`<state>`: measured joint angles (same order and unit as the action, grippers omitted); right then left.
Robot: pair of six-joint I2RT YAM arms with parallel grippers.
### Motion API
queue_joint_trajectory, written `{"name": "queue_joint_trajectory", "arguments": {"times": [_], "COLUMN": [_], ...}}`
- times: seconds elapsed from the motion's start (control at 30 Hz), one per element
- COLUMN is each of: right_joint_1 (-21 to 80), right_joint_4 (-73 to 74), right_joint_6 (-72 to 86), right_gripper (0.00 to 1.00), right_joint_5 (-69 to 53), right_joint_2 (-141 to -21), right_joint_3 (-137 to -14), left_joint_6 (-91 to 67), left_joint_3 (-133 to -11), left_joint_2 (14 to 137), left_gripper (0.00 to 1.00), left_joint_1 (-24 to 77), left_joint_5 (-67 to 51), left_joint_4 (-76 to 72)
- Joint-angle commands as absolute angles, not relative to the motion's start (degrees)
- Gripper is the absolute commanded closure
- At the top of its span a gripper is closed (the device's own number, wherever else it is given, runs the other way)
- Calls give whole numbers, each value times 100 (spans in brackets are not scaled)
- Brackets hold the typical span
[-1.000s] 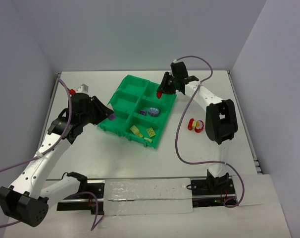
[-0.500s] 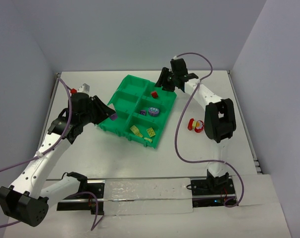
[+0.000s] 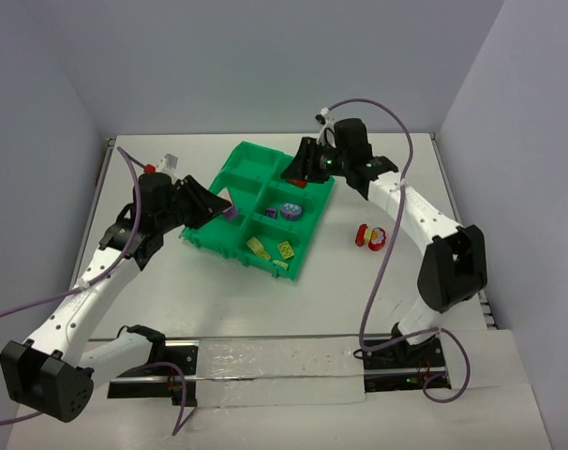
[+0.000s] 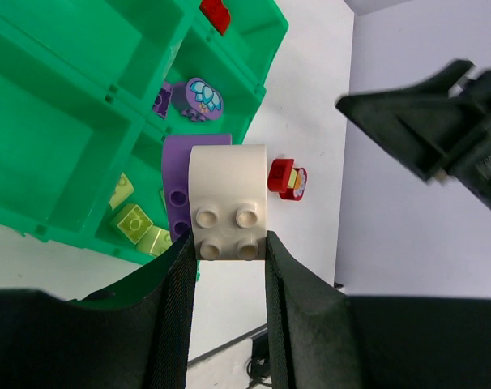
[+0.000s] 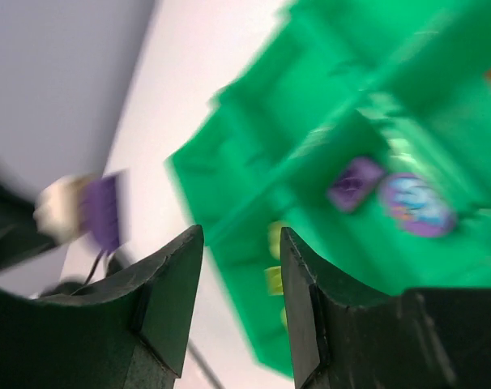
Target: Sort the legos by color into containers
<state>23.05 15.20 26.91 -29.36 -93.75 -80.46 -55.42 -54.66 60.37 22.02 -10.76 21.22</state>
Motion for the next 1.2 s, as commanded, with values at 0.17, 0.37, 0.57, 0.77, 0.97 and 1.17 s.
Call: {"name": "queue_joint_trajectory", "arguments": {"times": [0.17, 0.37, 0.57, 0.77, 0.97, 1.17], "right_joint_1": [3190, 3560, 3811, 4000, 4031, 4084], "right_joint_4": [1063, 1182, 1271, 798, 357, 366], "right_joint_6": [2110, 1864, 1707, 1807, 2031, 2057], "right_gripper": [46, 46, 43, 44, 45, 52], "right_joint_5": [-3674, -3698, -3496, -3014, -2952, -2988], "right_joint_2": [-8789, -9111, -9425, -9548, -9508, -9756], "right_joint_3": [-7787, -8173, -8457, -8301, -8095, -8259], "left_joint_6": [-6438, -6744, -6683, -6724, -6697, -6718], "left_joint_3": [-5844, -5792, -6008, -6064, -6035, -6009], "left_joint_2": [6424, 6383, 6412, 6402, 6358, 6352], "left_gripper": [100, 100, 100, 100, 100, 100], "left_joint_1": [2197, 2188, 2188, 2188, 2188, 2188], "left_joint_5": [-984, -1094, -988, -993, -983, -1020], "left_joint_4": [1794, 1720, 2030, 2155, 2224, 2174]}}
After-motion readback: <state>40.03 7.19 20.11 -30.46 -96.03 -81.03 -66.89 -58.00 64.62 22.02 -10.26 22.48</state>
